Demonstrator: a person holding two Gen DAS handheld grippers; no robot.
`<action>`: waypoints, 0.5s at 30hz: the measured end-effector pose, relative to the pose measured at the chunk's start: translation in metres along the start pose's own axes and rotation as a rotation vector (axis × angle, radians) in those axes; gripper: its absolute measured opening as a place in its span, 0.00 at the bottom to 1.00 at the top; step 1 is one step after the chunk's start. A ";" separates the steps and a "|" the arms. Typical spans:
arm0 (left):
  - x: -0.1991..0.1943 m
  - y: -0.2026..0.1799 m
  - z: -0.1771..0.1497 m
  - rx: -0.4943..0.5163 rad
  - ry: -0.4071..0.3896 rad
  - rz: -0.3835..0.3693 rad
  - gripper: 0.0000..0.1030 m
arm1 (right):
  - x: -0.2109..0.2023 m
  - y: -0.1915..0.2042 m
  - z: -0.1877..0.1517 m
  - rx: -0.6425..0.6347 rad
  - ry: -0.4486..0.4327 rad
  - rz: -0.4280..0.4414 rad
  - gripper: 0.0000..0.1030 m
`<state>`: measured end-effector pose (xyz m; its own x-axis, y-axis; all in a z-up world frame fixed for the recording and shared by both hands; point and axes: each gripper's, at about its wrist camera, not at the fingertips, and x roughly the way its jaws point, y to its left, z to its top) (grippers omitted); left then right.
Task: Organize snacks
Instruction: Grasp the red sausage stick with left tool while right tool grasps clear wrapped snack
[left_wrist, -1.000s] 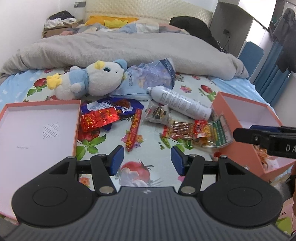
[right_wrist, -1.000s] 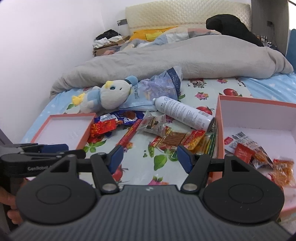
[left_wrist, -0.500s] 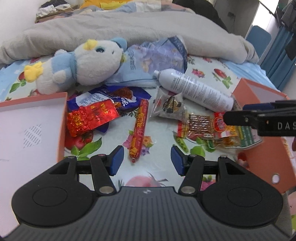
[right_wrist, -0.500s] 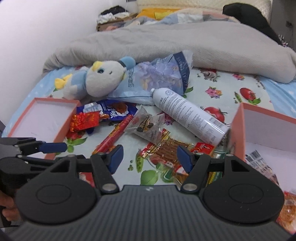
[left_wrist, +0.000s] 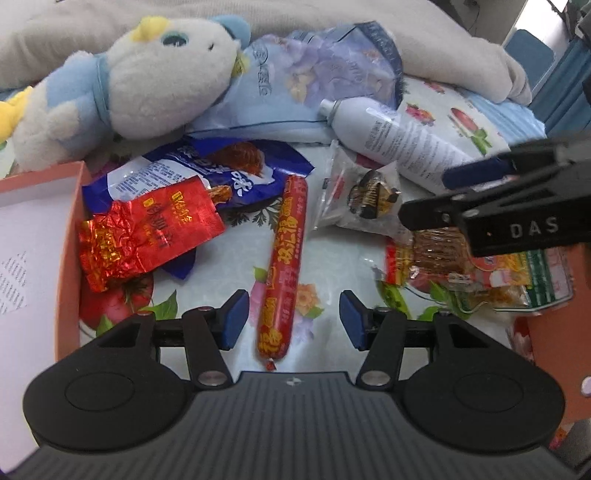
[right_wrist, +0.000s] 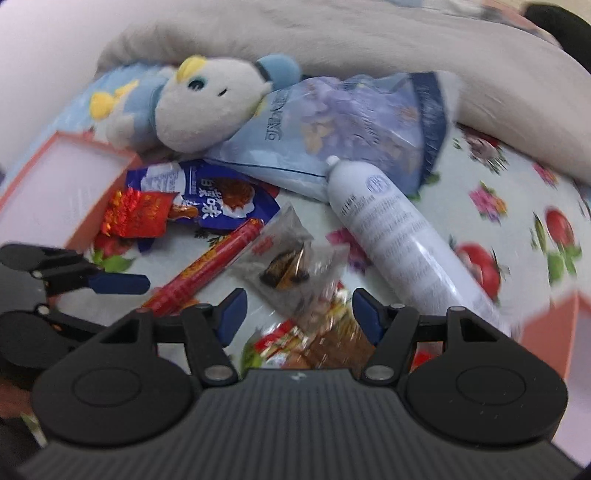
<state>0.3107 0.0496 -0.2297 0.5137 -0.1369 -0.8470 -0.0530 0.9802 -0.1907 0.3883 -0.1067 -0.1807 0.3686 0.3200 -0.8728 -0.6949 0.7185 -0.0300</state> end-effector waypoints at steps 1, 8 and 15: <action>0.004 0.000 0.002 0.003 0.015 0.010 0.56 | 0.005 -0.001 0.005 -0.031 0.011 0.001 0.63; 0.020 0.002 0.008 0.042 0.012 0.016 0.53 | 0.037 -0.006 0.034 -0.147 0.112 0.079 0.63; 0.023 -0.005 0.005 0.095 -0.014 0.068 0.39 | 0.052 -0.003 0.036 -0.274 0.113 0.084 0.64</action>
<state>0.3272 0.0423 -0.2460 0.5238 -0.0682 -0.8491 -0.0068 0.9964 -0.0843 0.4314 -0.0703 -0.2086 0.2428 0.2898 -0.9258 -0.8664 0.4941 -0.0725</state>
